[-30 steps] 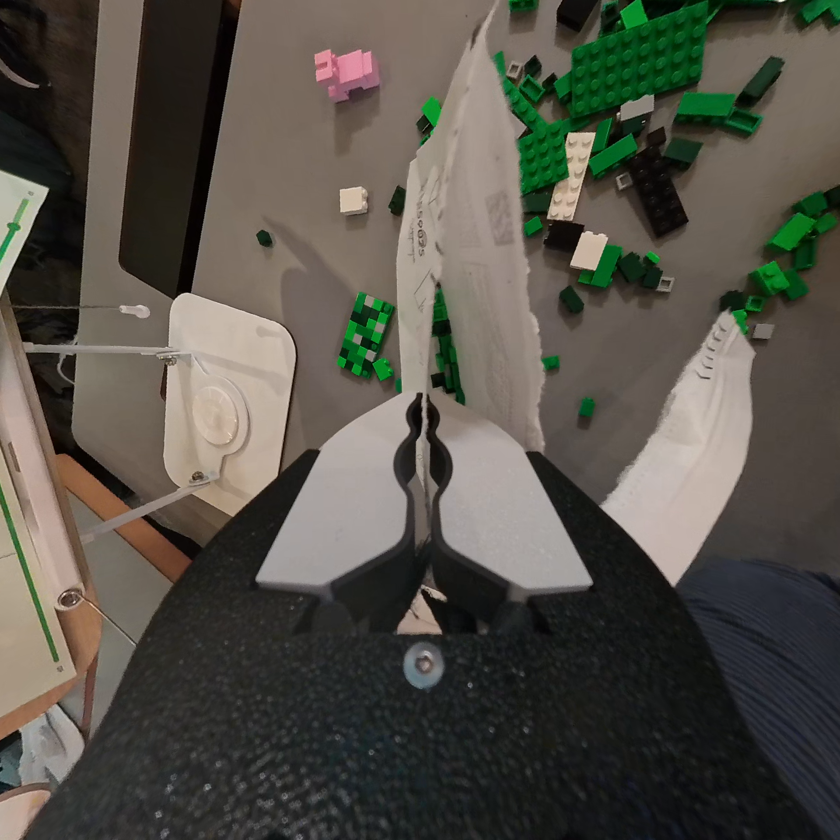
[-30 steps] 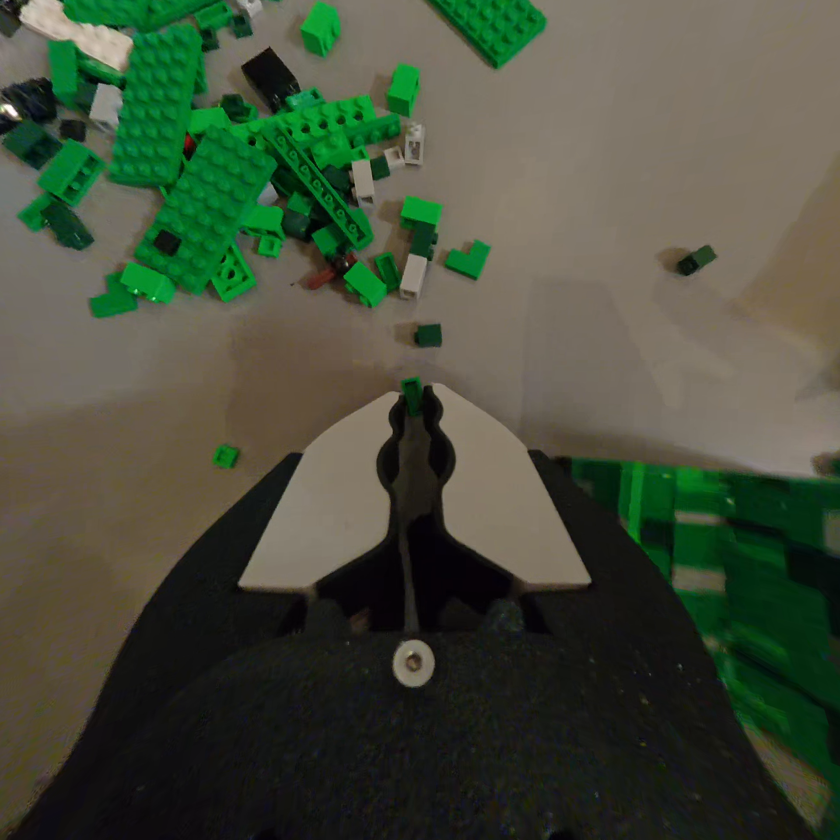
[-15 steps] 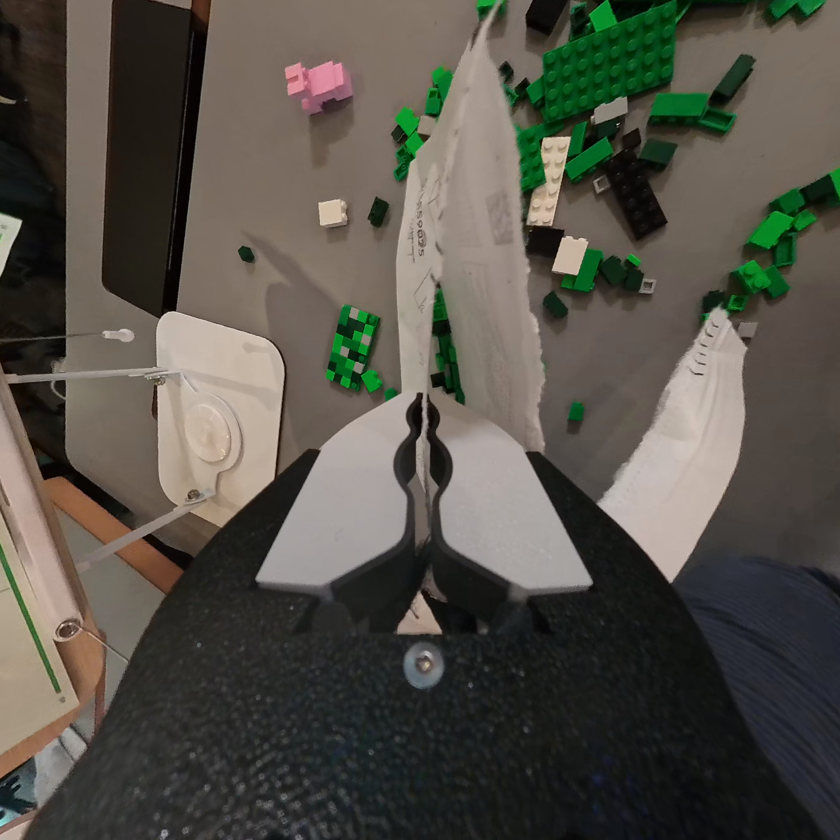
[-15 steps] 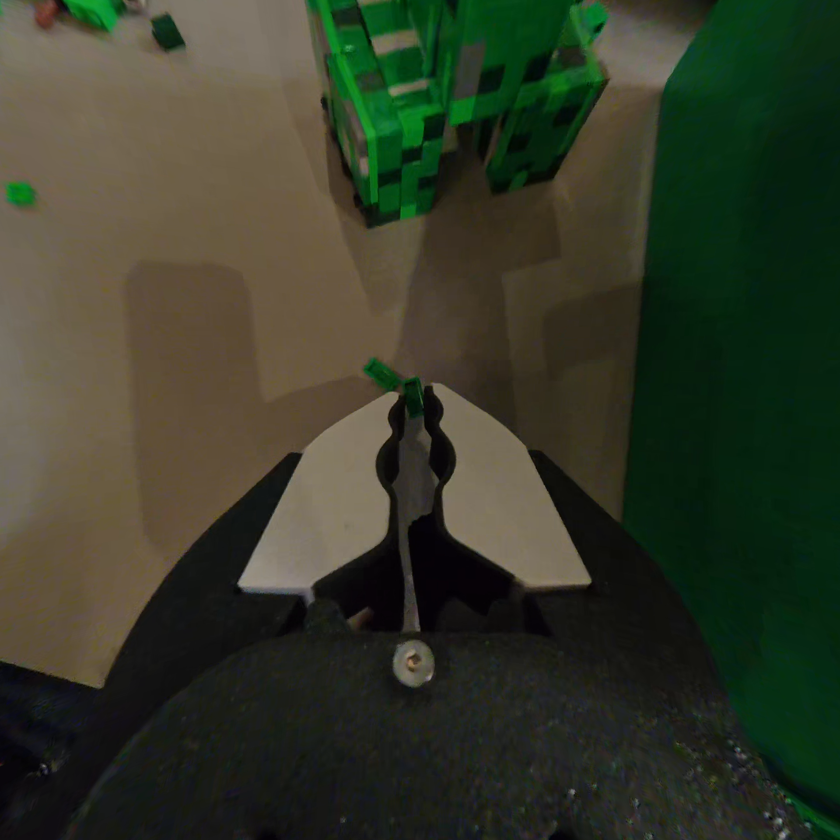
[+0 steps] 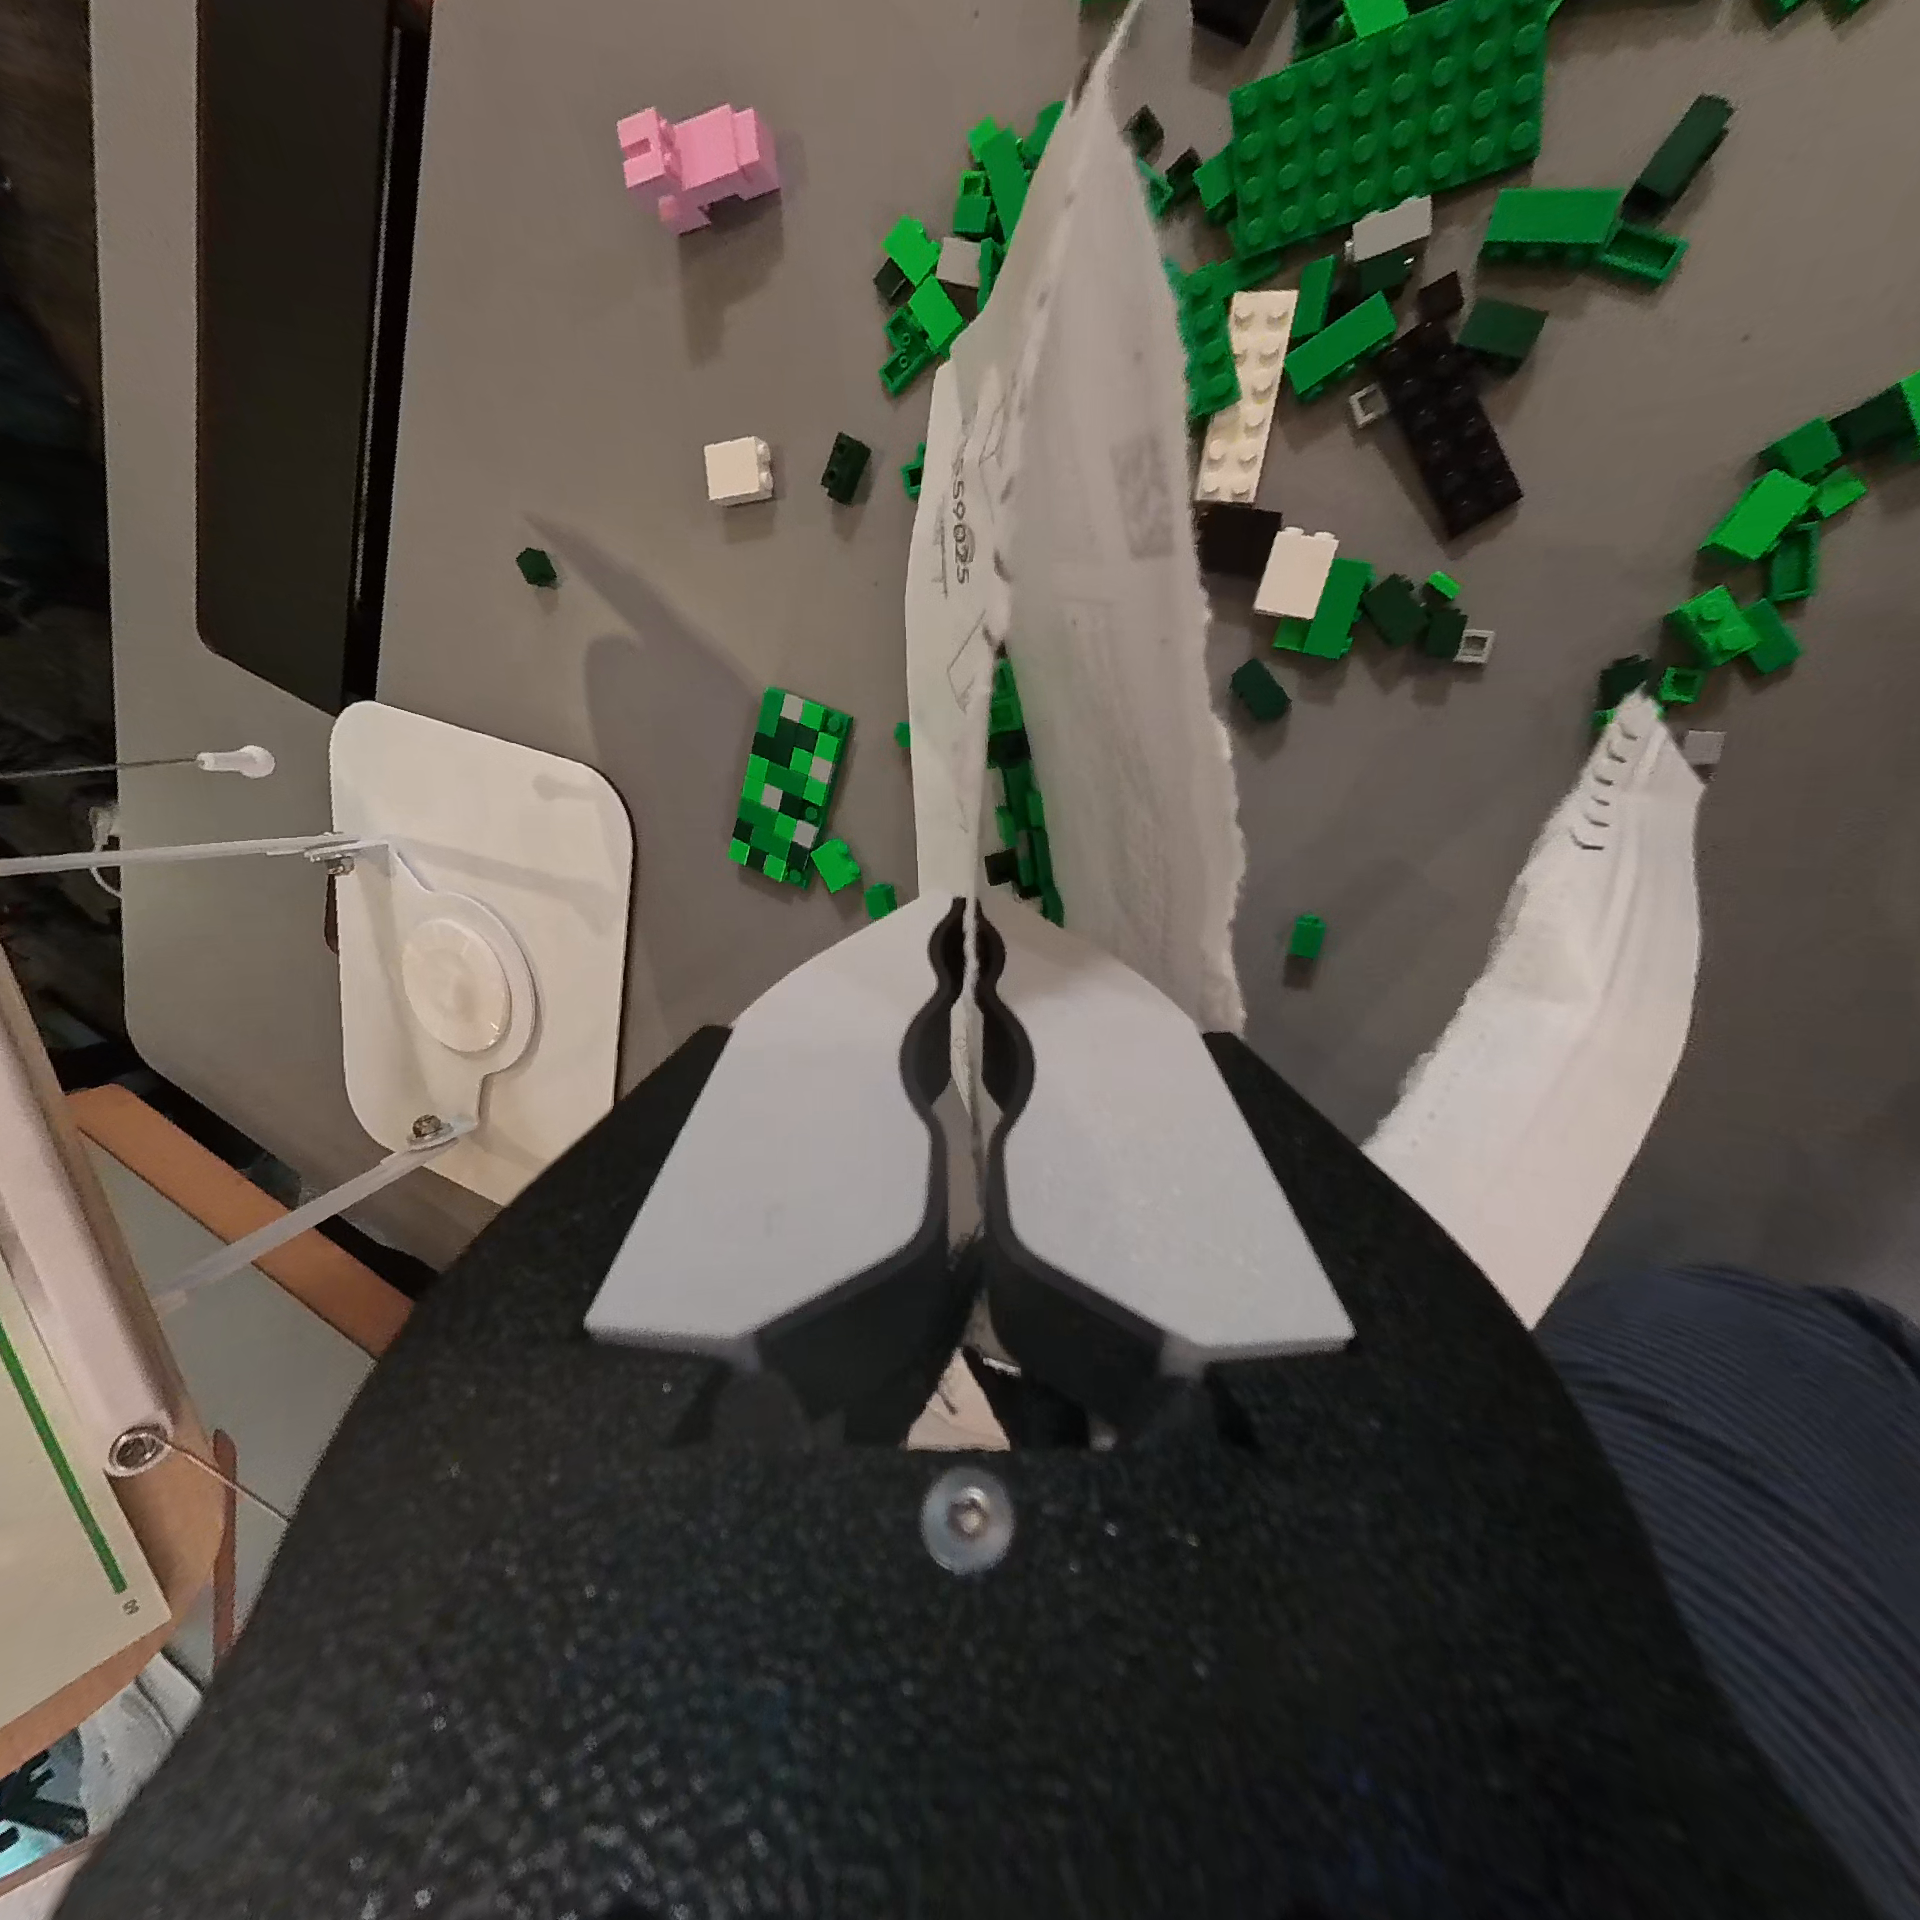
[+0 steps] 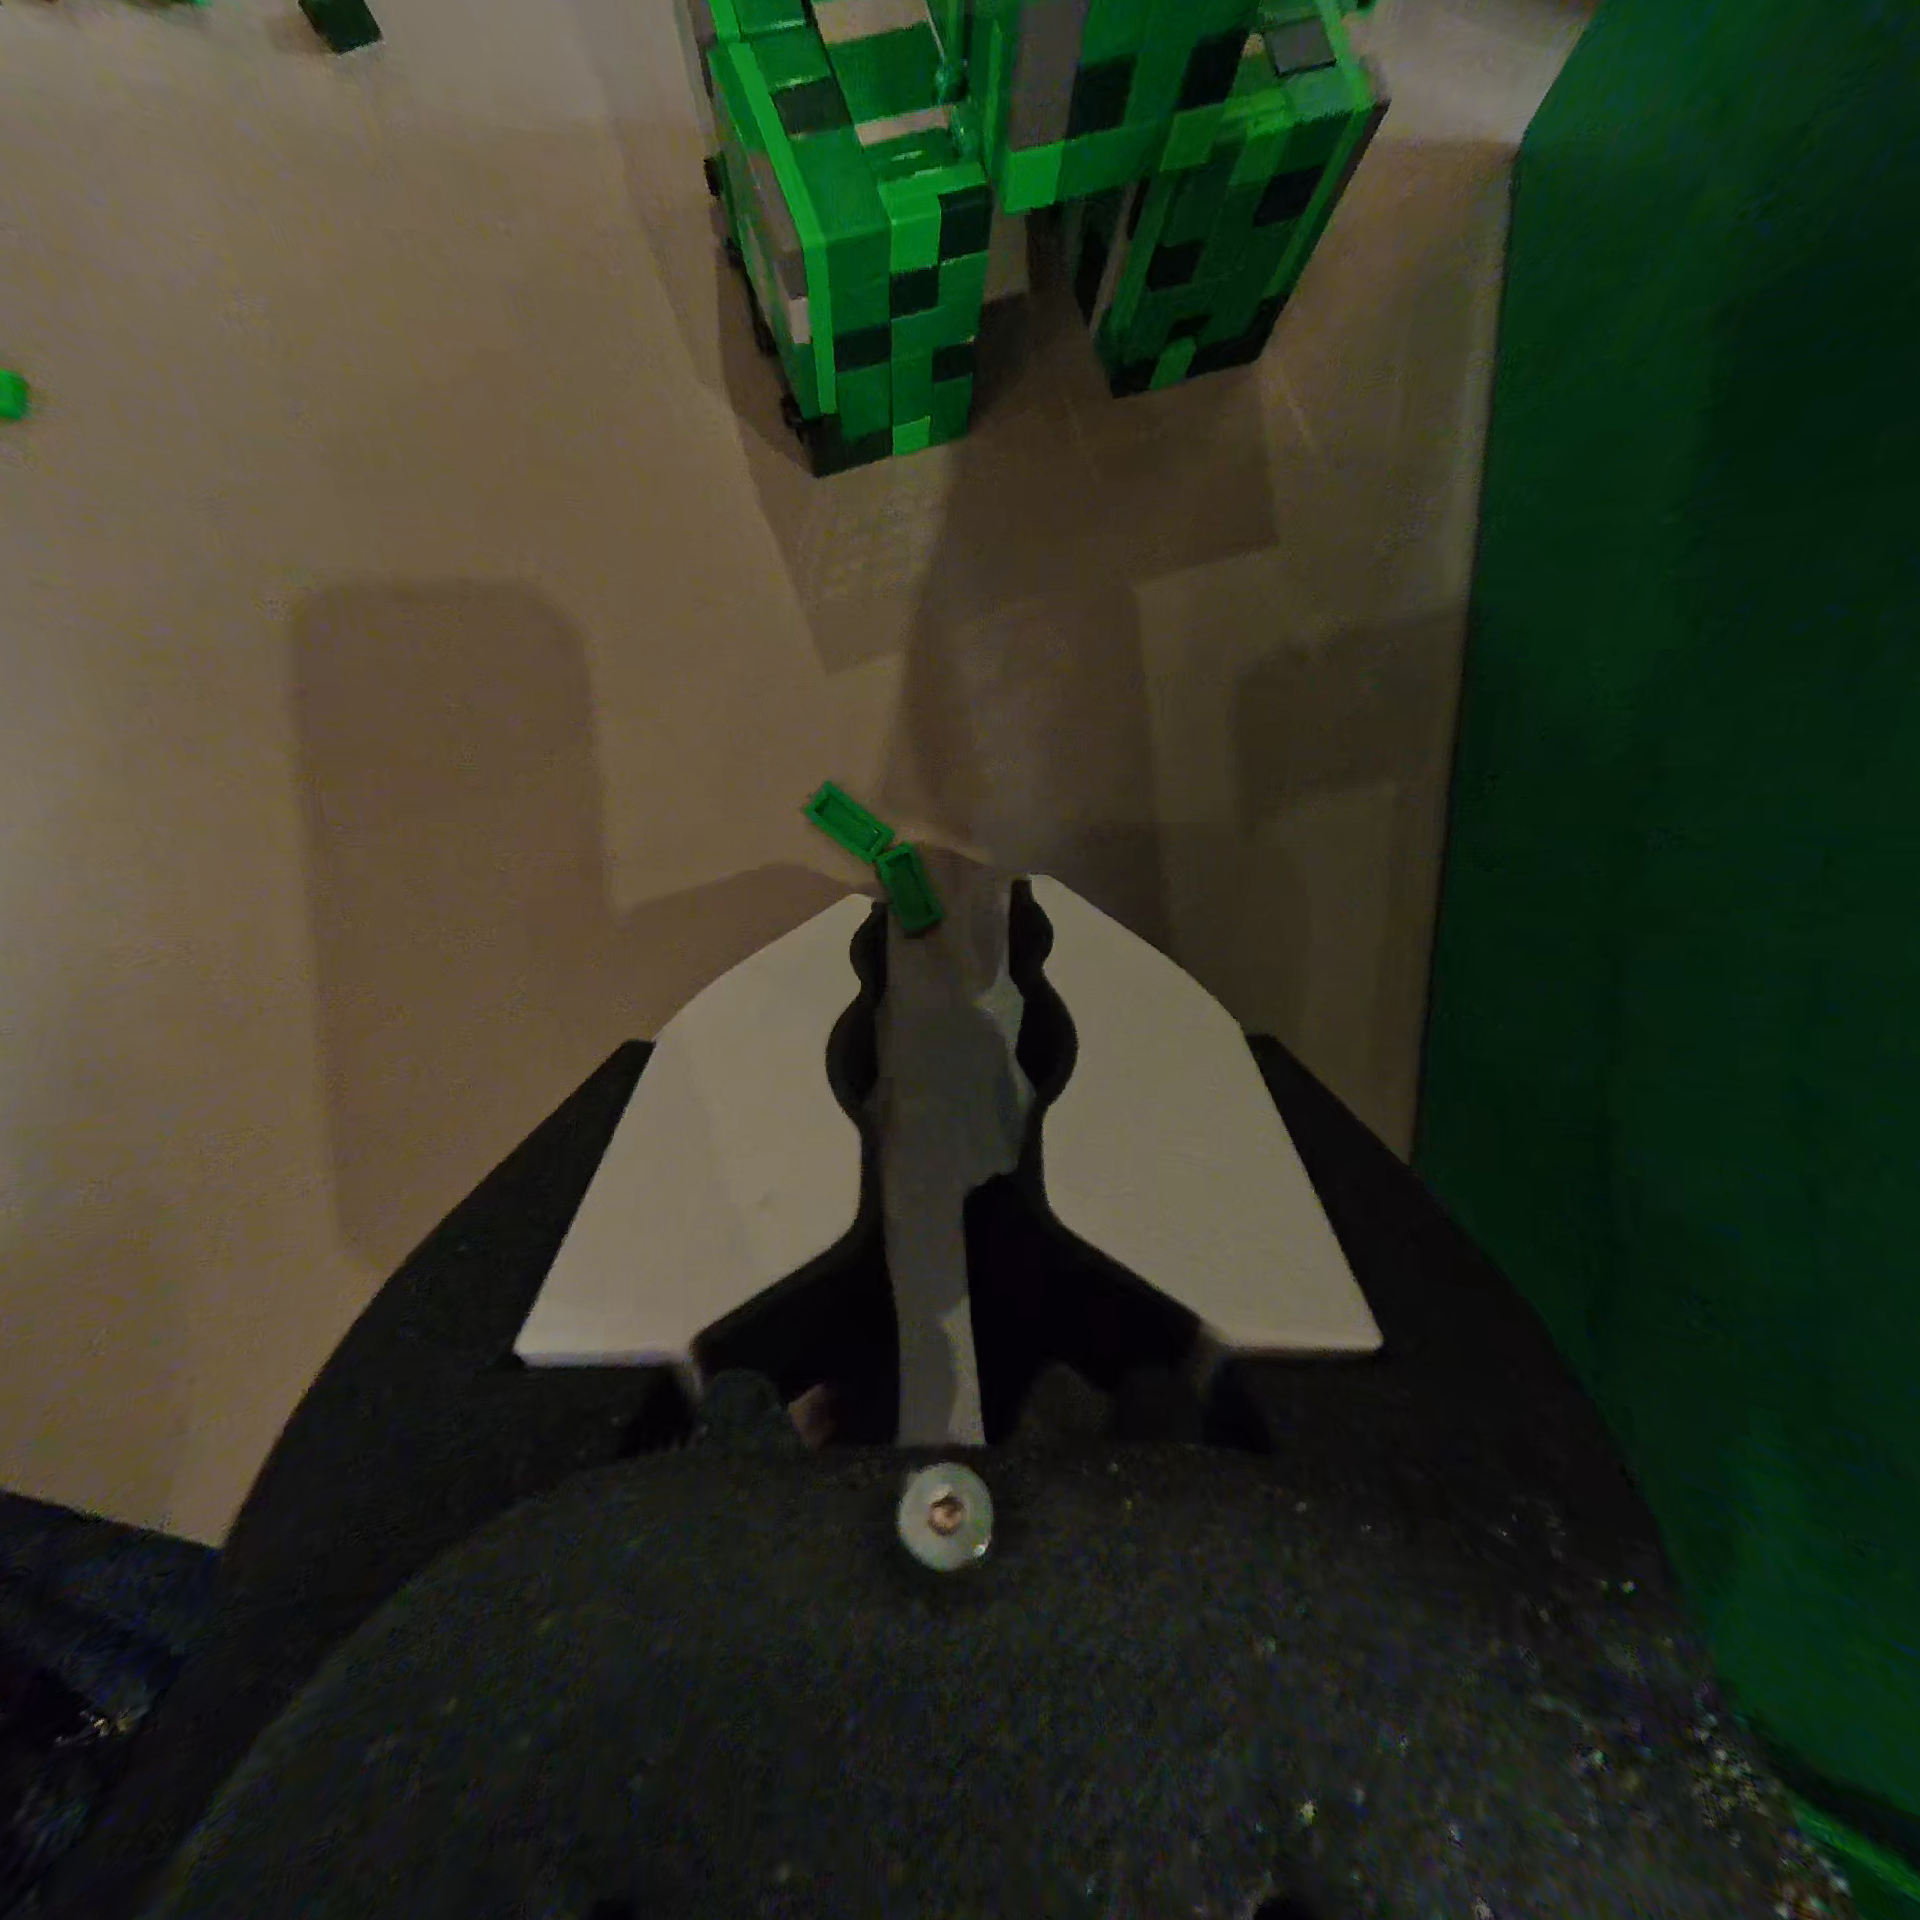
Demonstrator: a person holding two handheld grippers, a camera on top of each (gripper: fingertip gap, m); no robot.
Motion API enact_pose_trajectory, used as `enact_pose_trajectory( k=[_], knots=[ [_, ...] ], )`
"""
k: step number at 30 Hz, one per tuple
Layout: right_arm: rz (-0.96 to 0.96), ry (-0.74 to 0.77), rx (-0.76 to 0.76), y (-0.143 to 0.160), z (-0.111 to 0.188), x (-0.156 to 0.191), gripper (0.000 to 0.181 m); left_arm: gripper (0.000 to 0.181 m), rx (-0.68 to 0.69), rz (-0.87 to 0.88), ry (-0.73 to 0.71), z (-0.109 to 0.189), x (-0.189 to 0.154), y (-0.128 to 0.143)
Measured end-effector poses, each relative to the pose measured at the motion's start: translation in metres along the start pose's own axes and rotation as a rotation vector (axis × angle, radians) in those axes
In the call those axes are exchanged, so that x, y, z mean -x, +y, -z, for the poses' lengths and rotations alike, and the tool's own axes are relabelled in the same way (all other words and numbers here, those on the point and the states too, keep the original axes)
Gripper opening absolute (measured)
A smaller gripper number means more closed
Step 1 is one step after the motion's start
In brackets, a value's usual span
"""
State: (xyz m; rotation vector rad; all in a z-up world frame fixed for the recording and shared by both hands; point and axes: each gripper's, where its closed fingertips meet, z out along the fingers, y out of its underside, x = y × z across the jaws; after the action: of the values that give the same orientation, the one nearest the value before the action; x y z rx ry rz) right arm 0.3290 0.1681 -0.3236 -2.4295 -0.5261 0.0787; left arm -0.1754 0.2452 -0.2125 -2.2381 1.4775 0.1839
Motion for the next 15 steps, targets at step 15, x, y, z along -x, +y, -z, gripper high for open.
enact_pose_trajectory(
  k=[15],
  knots=[
    [0.263, -0.233, -0.463, -0.193, -0.028, 0.147, 0.022, 0.000, 0.003, 0.037, -0.040, 0.006, 0.007, 0.007]
  ],
)
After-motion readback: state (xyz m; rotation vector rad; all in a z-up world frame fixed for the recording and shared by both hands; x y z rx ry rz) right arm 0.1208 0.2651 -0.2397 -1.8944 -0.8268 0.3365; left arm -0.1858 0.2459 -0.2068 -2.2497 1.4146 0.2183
